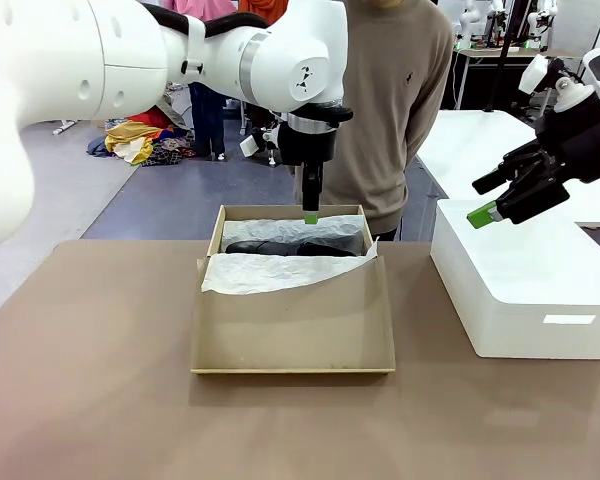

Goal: Pack the shoes into the box.
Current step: Close the Shoes Box.

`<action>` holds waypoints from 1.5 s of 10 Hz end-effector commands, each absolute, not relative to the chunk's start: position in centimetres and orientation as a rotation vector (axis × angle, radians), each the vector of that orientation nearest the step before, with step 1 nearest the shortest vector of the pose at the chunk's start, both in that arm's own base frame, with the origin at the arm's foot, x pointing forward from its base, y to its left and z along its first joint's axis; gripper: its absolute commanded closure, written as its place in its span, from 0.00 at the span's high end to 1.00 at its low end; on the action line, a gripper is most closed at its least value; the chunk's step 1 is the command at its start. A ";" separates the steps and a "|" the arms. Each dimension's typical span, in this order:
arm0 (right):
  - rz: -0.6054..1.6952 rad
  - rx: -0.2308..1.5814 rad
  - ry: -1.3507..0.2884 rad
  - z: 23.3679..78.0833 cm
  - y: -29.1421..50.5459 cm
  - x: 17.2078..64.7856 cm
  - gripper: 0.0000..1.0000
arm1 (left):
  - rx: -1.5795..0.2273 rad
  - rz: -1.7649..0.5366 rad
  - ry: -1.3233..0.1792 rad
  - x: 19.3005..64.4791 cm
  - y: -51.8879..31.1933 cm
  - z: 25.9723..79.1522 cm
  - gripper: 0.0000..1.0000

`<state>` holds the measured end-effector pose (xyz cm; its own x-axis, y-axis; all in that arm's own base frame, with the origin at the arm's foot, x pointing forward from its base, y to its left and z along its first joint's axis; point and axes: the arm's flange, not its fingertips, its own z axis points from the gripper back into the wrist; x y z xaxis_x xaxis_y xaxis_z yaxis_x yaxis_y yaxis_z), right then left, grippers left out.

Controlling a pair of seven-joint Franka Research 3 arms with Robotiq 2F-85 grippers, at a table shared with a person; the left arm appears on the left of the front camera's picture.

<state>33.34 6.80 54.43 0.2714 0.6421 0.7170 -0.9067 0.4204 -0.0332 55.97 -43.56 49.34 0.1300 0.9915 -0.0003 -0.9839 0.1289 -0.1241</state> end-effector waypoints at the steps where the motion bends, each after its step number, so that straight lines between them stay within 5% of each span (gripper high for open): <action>1: 1.091 0.453 -0.748 54.5 6.9 33.5 1.00 | -0.102 1.448 -0.088 55.8 -43.4 49.8 1.00; 9: 1.091 0.453 -0.748 54.5 6.9 33.5 1.00 | -0.103 1.439 -0.090 56.0 -43.6 49.4 1.00; 15: 1.091 0.453 -0.748 54.5 6.9 33.5 1.00 | -0.097 0.731 -0.164 55.9 -35.7 53.9 1.00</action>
